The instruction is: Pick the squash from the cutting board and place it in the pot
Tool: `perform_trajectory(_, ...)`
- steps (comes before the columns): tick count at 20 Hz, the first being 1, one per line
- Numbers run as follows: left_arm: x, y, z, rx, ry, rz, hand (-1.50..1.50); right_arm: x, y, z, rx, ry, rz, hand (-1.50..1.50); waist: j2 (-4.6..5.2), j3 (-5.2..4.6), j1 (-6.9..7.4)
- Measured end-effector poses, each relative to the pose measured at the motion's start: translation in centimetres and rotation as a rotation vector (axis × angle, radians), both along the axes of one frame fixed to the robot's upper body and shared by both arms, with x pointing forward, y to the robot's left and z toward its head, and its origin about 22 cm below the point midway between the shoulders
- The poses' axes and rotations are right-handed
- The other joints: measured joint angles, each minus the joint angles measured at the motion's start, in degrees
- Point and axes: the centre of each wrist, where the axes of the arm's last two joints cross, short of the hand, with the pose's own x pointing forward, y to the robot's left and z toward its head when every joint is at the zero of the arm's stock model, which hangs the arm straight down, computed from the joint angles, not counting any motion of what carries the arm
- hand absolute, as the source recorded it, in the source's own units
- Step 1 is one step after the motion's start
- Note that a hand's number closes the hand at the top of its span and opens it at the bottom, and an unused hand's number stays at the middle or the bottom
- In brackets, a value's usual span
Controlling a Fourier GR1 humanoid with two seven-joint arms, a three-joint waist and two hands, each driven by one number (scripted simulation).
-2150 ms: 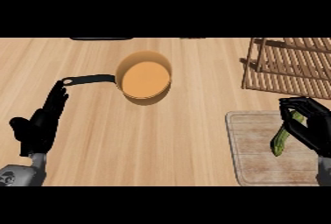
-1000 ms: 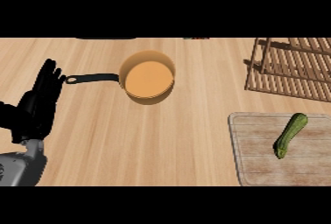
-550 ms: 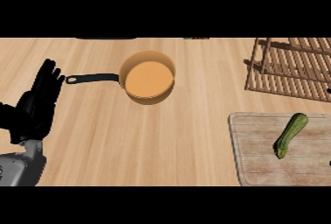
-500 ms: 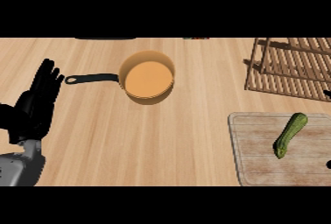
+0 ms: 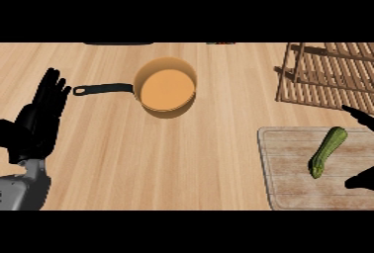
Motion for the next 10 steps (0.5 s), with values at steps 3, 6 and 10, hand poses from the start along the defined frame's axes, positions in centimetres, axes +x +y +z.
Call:
perform_trajectory(3, 0.1, -0.4, -0.2, 0.003, -0.010, -0.003, 0.00, 0.5, 0.2, -0.7, -0.040, 0.031, -0.026, -1.50, 0.04, 0.03, 0.04)
perform_trajectory(6, -0.3, -0.5, 0.3, 0.006, -0.011, 0.001, 0.00, 0.1, 0.1, -2.1, -0.066, 0.048, -0.038, -1.50, 0.01, 0.02, 0.04)
perform_trajectory(10, 0.4, -0.6, 0.4, 0.006, -0.003, -0.001, 0.00, 0.4, 0.6, -2.8, -0.068, 0.045, -0.040, -1.50, 0.02, 0.03, -0.06)
